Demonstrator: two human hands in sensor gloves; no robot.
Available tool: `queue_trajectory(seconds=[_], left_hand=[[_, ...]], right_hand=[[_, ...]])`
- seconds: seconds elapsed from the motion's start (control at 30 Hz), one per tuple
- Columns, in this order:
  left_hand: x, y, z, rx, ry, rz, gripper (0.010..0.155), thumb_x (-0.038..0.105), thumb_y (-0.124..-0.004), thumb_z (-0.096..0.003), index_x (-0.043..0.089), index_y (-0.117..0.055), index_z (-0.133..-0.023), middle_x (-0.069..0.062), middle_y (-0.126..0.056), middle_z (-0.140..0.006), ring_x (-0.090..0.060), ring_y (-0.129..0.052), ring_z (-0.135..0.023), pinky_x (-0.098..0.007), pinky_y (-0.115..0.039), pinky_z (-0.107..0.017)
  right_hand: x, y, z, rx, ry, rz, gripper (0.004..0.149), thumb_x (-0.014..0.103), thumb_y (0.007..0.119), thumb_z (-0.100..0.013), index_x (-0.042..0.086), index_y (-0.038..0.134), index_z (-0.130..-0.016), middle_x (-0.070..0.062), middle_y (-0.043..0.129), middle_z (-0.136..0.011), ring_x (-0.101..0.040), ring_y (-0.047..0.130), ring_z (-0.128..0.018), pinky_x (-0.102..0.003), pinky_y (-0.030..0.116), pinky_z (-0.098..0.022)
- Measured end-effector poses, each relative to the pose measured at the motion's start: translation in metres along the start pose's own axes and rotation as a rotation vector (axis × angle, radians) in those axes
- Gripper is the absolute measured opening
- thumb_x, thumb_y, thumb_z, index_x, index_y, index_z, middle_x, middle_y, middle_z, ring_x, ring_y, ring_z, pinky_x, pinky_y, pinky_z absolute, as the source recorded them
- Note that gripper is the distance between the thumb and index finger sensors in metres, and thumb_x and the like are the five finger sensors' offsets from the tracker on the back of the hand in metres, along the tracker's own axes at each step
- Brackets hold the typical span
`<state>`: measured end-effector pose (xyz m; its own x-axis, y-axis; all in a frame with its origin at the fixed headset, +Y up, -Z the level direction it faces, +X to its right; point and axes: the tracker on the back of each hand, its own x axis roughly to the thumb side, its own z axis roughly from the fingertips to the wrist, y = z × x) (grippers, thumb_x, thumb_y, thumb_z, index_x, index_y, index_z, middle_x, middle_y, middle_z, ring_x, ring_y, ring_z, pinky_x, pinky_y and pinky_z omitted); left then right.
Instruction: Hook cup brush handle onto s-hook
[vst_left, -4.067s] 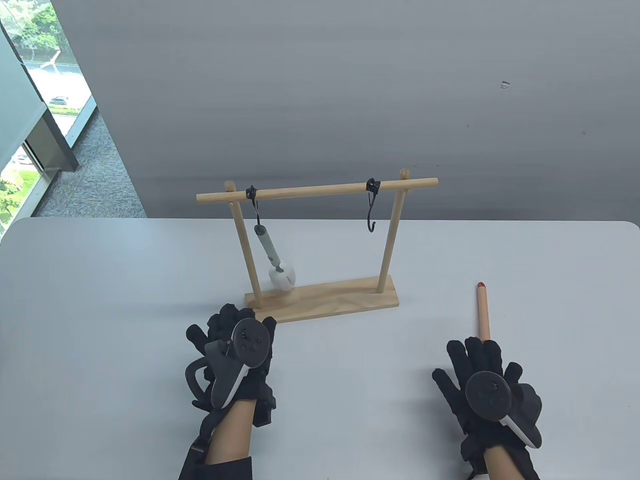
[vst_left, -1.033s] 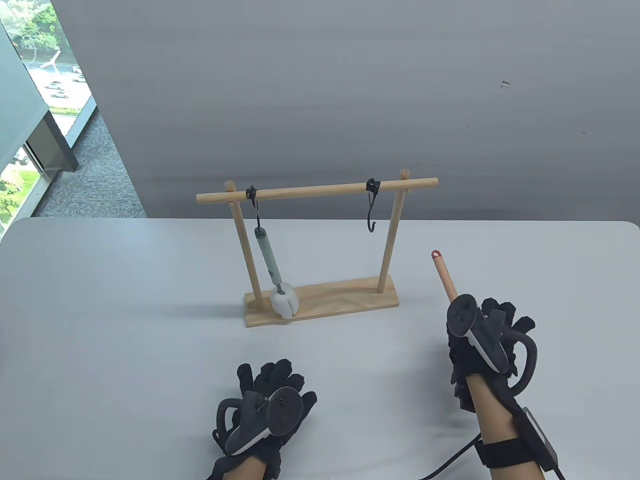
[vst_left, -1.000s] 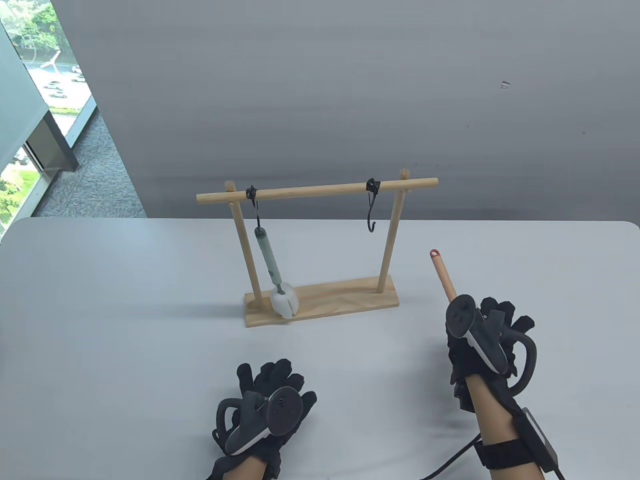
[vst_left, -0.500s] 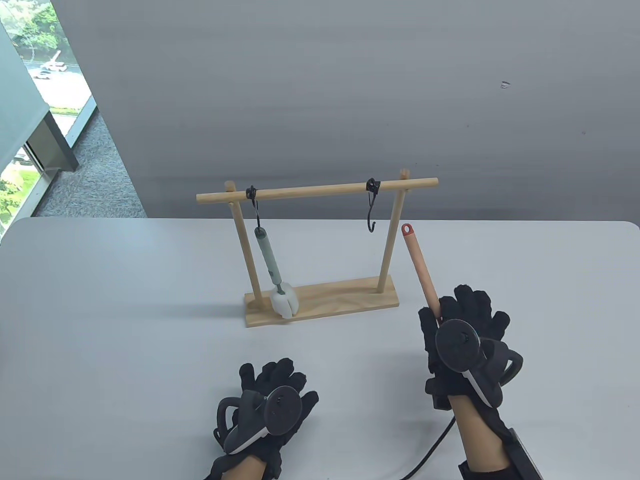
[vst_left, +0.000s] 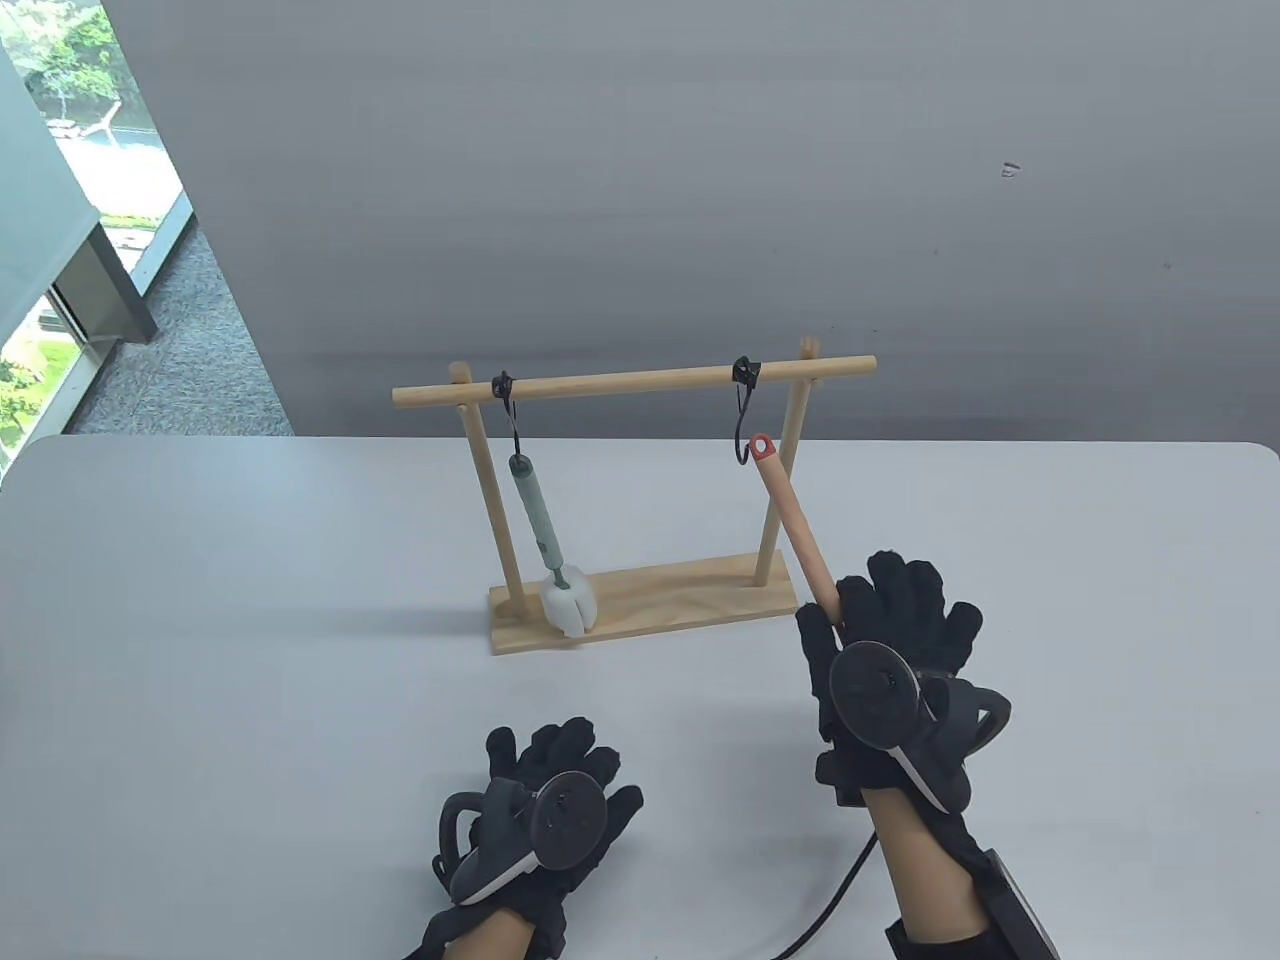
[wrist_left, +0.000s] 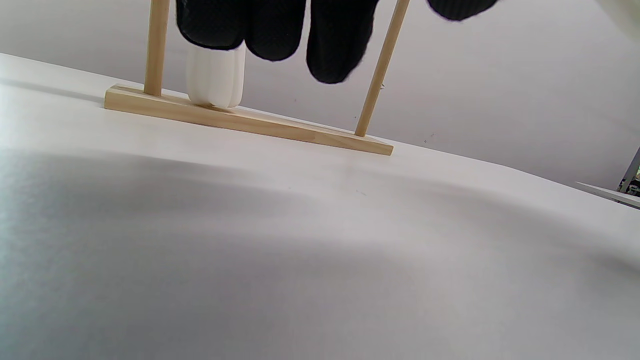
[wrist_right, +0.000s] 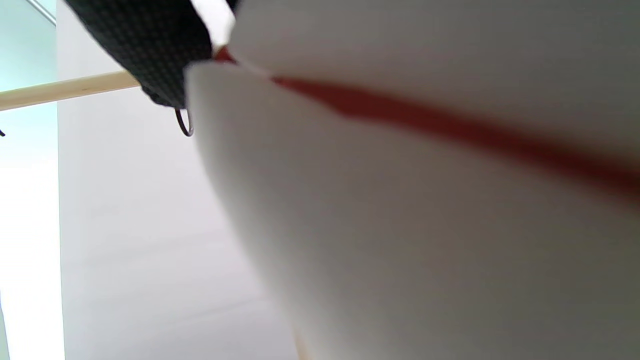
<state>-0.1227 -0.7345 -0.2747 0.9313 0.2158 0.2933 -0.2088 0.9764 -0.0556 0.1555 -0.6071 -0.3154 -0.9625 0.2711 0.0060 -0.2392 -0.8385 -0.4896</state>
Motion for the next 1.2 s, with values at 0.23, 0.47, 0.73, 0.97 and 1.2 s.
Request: queue_trajectory(seconds=[0.23,0.47,0.73,0.97,1.2], left_hand=[[0.000,0.000,0.000,-0.006,0.007,-0.002,0.059,0.061,-0.057,-0.0510,0.026,-0.077,-0.095,-0.013,-0.067,-0.112,-0.042,-0.071,-0.102,-0.070,-0.037,-0.071],[0.000,0.000,0.000,-0.028,0.008,-0.005,0.060,0.061,-0.057,-0.0510,0.026,-0.076,-0.095,-0.013,-0.067,-0.112,-0.042,-0.070,-0.102,-0.070,-0.037,-0.071],[0.000,0.000,-0.001,-0.028,0.008,-0.007,0.060,0.061,-0.057,-0.0510,0.026,-0.076,-0.095,-0.014,-0.067,-0.112,-0.042,-0.070,-0.102,-0.070,-0.037,-0.071],[0.000,0.000,-0.001,-0.030,0.007,-0.005,0.060,0.061,-0.057,-0.0510,0.026,-0.076,-0.095,-0.014,-0.067,-0.112,-0.042,-0.071,-0.102,-0.070,-0.037,-0.071],[0.000,0.000,-0.001,-0.032,0.006,-0.003,0.060,0.061,-0.057,-0.0510,0.026,-0.076,-0.095,-0.014,-0.067,-0.112,-0.042,-0.071,-0.102,-0.070,-0.037,-0.071]], right_hand=[[0.005,0.001,-0.004,0.024,0.000,0.048,0.054,0.044,0.075,-0.052,0.003,0.078,-0.087,-0.023,0.063,-0.105,-0.052,0.059,-0.098,-0.074,0.036,-0.065],[0.009,0.003,-0.004,0.038,-0.020,0.118,0.055,0.044,0.075,-0.052,0.003,0.077,-0.087,-0.023,0.063,-0.105,-0.052,0.059,-0.098,-0.074,0.036,-0.065],[0.010,0.013,-0.005,0.075,-0.005,0.159,0.054,0.044,0.075,-0.052,0.003,0.077,-0.088,-0.023,0.064,-0.104,-0.052,0.060,-0.098,-0.073,0.036,-0.065],[0.013,0.019,-0.004,0.086,-0.007,0.147,0.055,0.044,0.074,-0.052,0.003,0.077,-0.088,-0.023,0.064,-0.104,-0.052,0.061,-0.097,-0.073,0.037,-0.065],[0.012,0.024,-0.002,0.107,0.002,0.137,0.055,0.045,0.073,-0.052,0.003,0.077,-0.088,-0.023,0.064,-0.104,-0.052,0.061,-0.097,-0.073,0.037,-0.065]])
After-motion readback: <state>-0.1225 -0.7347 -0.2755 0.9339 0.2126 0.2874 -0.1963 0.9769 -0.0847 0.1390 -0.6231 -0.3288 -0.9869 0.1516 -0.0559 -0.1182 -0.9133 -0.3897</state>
